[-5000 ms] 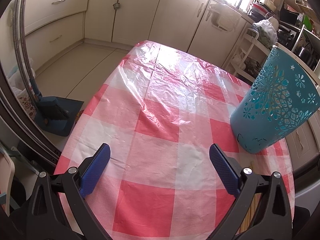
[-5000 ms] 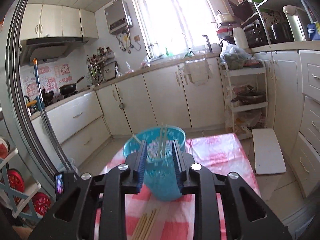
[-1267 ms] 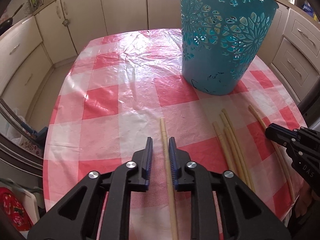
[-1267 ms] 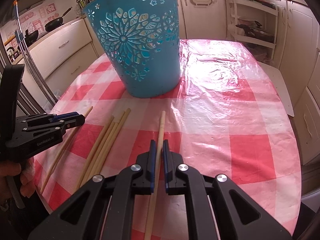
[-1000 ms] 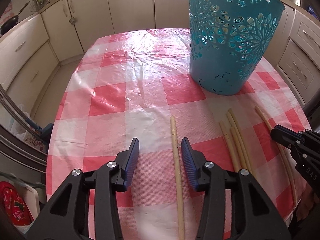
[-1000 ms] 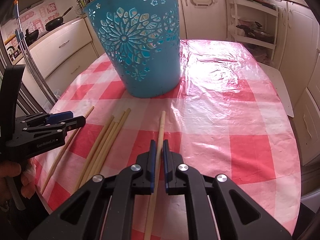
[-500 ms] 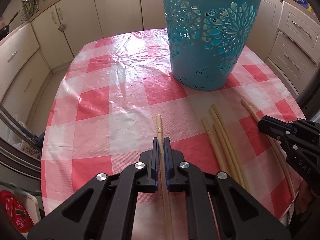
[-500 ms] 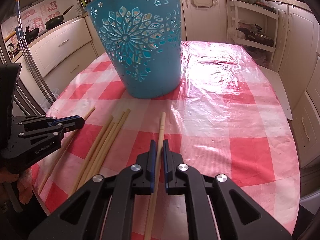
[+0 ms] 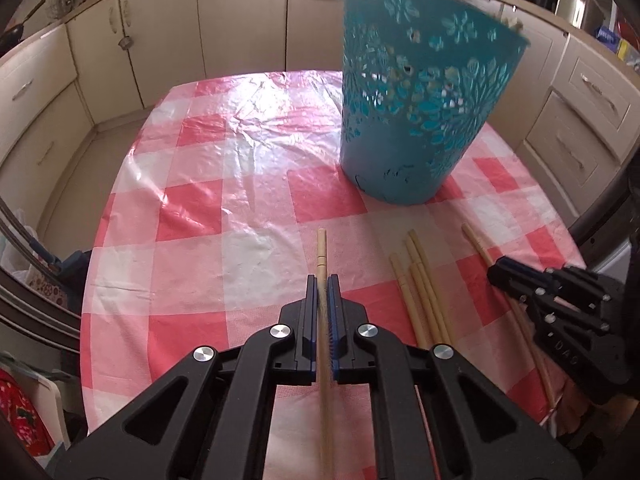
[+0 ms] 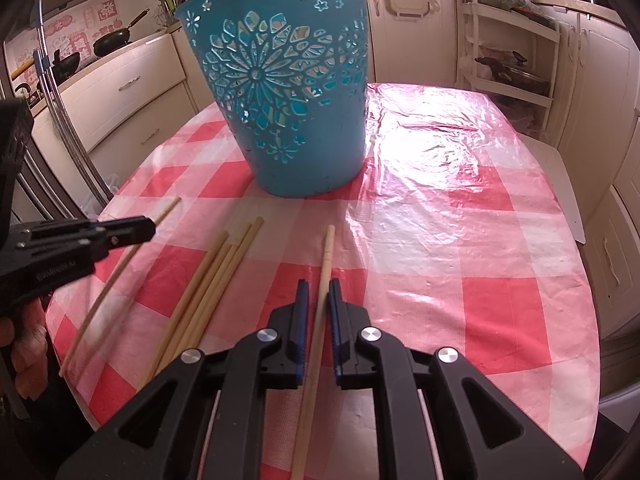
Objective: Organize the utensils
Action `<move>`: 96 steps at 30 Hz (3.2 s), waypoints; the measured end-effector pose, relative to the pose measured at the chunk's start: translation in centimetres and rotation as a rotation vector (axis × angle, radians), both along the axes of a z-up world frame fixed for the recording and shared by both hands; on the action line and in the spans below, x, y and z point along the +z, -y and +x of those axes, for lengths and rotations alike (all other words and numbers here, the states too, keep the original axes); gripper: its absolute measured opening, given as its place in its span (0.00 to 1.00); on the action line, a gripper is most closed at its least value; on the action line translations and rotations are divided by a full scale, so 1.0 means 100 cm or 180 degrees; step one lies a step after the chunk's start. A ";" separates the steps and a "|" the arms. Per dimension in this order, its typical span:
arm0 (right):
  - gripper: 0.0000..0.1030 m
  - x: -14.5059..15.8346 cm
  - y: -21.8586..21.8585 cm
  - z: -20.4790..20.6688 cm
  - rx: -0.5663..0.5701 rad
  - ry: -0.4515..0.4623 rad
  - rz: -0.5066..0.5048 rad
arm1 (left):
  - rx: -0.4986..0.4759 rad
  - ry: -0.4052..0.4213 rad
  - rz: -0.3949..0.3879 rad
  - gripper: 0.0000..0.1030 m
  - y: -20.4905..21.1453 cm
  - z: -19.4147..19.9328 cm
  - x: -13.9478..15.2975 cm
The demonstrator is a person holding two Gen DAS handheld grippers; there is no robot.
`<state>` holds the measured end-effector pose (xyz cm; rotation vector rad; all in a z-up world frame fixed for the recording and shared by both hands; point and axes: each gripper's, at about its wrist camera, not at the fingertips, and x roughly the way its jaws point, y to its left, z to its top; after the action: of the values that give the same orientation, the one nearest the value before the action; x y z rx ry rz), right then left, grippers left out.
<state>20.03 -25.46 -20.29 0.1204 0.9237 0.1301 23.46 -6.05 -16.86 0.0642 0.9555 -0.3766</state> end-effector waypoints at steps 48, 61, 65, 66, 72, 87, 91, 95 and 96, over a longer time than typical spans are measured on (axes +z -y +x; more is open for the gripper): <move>0.35 0.001 -0.011 -0.002 0.0171 0.0023 -0.0036 | 0.0221 0.1513 -0.0880 0.04 0.083 0.121 0.136; 0.33 0.000 0.017 -0.001 0.0045 -0.0085 0.0636 | 0.0870 0.1357 -0.0676 0.55 -0.036 0.048 0.095; 0.33 0.002 0.008 0.001 0.0074 -0.0090 0.0451 | 0.1029 0.0908 -0.0501 0.63 -0.067 0.044 0.045; 0.33 0.002 0.009 0.004 0.0050 -0.0111 0.0480 | 0.1043 0.0808 -0.0491 0.65 -0.072 0.044 0.033; 0.16 0.002 0.005 0.011 -0.0049 -0.0166 0.0190 | 0.1042 0.0446 -0.0485 0.73 -0.079 0.047 -0.011; 0.06 0.063 0.052 -0.007 -0.0080 0.0323 0.1224 | 0.1079 0.0131 -0.0494 0.82 -0.073 0.057 -0.035; 0.06 0.118 0.059 0.004 -0.0056 0.0789 0.1571 | 0.1057 0.0097 -0.0442 0.84 -0.070 0.059 -0.036; 0.06 0.172 0.052 0.036 -0.0101 0.1267 0.1548 | 0.1046 0.0092 -0.0423 0.85 -0.068 0.059 -0.036; 0.06 0.186 0.049 0.046 -0.0125 0.1397 0.1520 | 0.1048 0.0093 -0.0427 0.85 -0.069 0.059 -0.036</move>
<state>24.64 -30.35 -1.74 0.5311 0.4380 0.3259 29.35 0.82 -20.47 -0.2077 0.8915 -0.1342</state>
